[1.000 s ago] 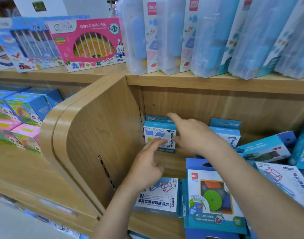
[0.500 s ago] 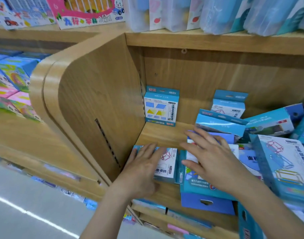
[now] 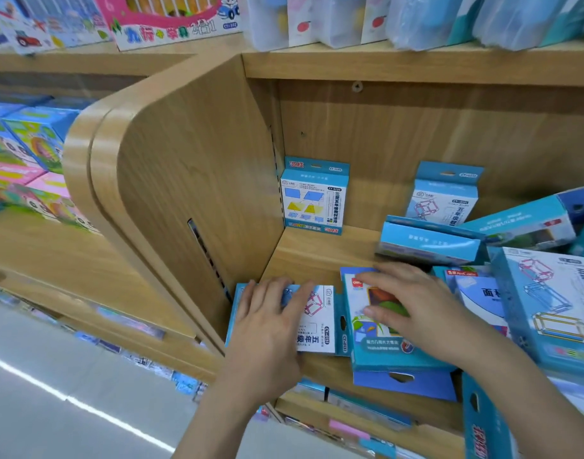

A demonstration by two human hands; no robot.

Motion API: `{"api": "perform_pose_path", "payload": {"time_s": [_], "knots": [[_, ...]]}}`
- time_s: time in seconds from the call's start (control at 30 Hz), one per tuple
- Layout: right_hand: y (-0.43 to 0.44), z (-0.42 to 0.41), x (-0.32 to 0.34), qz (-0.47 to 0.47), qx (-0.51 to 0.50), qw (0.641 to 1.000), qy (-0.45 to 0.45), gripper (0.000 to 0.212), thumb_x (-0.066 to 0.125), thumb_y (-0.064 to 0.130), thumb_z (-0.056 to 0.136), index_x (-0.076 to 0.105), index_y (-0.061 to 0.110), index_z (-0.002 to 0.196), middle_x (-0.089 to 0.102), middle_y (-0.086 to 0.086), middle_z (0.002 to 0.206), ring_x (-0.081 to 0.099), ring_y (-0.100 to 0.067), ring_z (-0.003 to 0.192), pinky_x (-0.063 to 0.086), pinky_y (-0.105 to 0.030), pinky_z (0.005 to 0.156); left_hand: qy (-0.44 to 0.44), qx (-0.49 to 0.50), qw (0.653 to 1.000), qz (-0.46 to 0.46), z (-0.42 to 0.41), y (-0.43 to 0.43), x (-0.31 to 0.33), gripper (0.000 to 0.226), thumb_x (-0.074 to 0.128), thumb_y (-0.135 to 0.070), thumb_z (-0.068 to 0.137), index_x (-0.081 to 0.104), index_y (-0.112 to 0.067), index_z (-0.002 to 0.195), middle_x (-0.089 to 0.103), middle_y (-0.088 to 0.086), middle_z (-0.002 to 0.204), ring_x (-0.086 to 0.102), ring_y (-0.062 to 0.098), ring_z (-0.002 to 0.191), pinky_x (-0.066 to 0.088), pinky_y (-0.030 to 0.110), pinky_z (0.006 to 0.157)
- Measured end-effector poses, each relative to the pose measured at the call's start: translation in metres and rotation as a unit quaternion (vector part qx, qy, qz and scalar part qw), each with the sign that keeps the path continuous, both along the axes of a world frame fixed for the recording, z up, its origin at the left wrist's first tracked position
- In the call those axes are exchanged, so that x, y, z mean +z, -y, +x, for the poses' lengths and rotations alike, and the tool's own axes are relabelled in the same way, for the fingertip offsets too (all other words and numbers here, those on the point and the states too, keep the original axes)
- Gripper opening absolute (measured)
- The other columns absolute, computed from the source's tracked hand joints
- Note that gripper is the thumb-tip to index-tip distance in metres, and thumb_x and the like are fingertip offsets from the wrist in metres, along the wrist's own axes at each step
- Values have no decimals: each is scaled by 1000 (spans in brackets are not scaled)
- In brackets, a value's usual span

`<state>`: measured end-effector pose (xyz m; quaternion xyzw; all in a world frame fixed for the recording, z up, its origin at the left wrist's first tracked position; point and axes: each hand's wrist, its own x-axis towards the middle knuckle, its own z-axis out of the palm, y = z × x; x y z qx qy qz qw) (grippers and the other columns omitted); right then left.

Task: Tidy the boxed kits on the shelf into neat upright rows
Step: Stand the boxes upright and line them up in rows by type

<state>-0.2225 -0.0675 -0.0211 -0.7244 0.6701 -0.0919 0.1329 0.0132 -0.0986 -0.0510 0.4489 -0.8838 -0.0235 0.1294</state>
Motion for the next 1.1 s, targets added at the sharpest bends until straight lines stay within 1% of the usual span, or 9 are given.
{"api": "perform_pose_path", "payload": {"time_s": [0.17,0.33,0.57,0.6,0.67,0.73,0.77,0.9,1.1], "knots": [[4,-3,3,46,-9,998,-34,53,45,57,90,32,48,140,36,17,146,28,-12,137,26,-37,108,36,34,999,-19,10,-15,6,97,68,-48,40,45,-24,132,52,2,107,46,24,98,46,39,82],[6,-2,-2,41,-56,996,-50,52,48,52,91,33,46,141,44,5,134,35,-20,130,33,-36,102,57,89,991,86,24,-35,8,98,61,-61,57,20,-31,140,38,-5,111,46,19,98,45,28,84],[1,0,14,-18,-47,992,-112,55,55,39,91,33,39,142,41,1,124,38,-20,121,37,-33,100,-238,178,934,196,44,-61,24,105,69,-64,47,10,-56,133,34,-31,110,46,-8,103,43,14,71],[-3,5,21,-24,-35,997,-59,56,55,45,89,36,40,141,43,4,127,39,-16,123,37,-32,101,-284,174,921,204,36,-62,31,107,70,-66,43,12,-57,133,37,-34,115,43,-13,107,44,14,76],[-13,21,42,6,-11,979,204,57,56,58,82,42,42,136,52,15,127,47,-1,120,42,-27,101,-328,152,915,179,13,-60,46,112,69,-67,43,14,-50,139,38,-34,122,41,-12,115,43,18,89],[-18,35,60,55,15,880,472,61,61,52,77,44,39,134,62,16,121,58,2,111,49,-25,95,-340,140,922,122,-10,-51,56,111,71,-61,51,14,-41,144,39,-28,120,42,-5,116,43,23,91],[-18,39,66,64,18,845,530,65,66,46,75,43,37,135,65,14,119,62,-1,108,51,-24,92,-332,143,929,85,-21,-43,60,108,70,-60,55,14,-36,145,41,-21,119,45,2,114,45,29,89],[-8,46,68,-30,-47,845,532,72,84,32,67,47,35,129,68,11,115,65,-8,104,54,-32,87,-296,136,945,-12,-55,-14,65,105,60,-59,60,14,-21,146,44,0,119,46,23,108,48,47,83],[7,18,91,-138,-140,791,579,45,77,1,72,57,22,106,74,-4,92,71,-21,87,58,-44,77,-382,41,917,104,-62,9,74,98,70,-60,58,24,-36,142,44,-20,131,43,4,122,37,30,99]]}}
